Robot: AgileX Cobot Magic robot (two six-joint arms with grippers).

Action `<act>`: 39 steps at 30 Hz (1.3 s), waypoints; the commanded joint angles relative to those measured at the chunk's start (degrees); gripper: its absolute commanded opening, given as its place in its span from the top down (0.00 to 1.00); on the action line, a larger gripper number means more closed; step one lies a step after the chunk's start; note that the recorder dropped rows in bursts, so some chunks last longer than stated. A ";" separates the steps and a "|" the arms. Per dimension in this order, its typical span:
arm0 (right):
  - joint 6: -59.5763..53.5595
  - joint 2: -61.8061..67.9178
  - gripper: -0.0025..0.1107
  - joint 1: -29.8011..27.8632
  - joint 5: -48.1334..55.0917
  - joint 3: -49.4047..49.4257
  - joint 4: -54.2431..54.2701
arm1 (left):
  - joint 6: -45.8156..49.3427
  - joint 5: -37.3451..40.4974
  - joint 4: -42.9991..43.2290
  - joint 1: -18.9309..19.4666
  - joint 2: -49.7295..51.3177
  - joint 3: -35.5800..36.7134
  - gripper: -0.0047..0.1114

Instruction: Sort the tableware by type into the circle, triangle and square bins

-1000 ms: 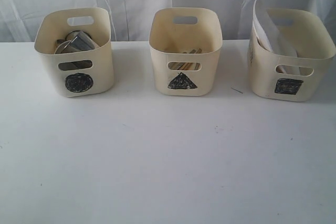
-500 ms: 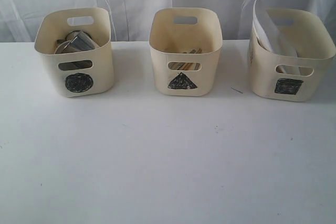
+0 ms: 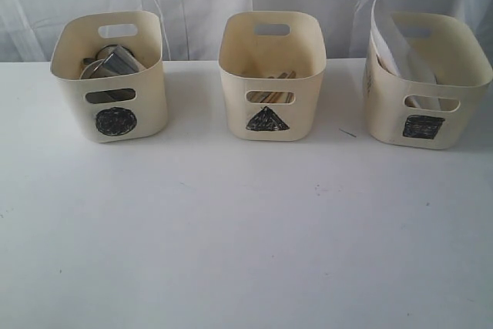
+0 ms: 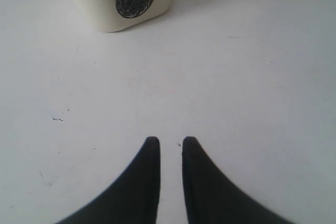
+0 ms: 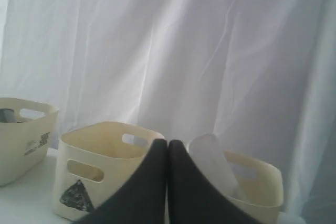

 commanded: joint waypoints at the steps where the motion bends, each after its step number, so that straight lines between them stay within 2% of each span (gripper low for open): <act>1: -18.47 -0.62 0.98 0.09 6.61 0.40 17.36 | -0.01 -0.20 0.04 0.17 -0.29 0.24 0.77; 8: -21.83 -0.62 0.98 0.10 19.00 0.40 23.89 | -0.03 -0.08 0.04 0.17 -0.29 0.24 0.77; 16: -24.51 -0.62 0.98 1.45 26.90 0.40 26.60 | -0.03 -0.08 0.04 0.17 -0.29 0.24 0.77; 39: -28.46 -0.62 0.98 1.45 30.21 0.40 27.64 | -0.03 0.03 0.04 0.17 -0.29 0.24 0.77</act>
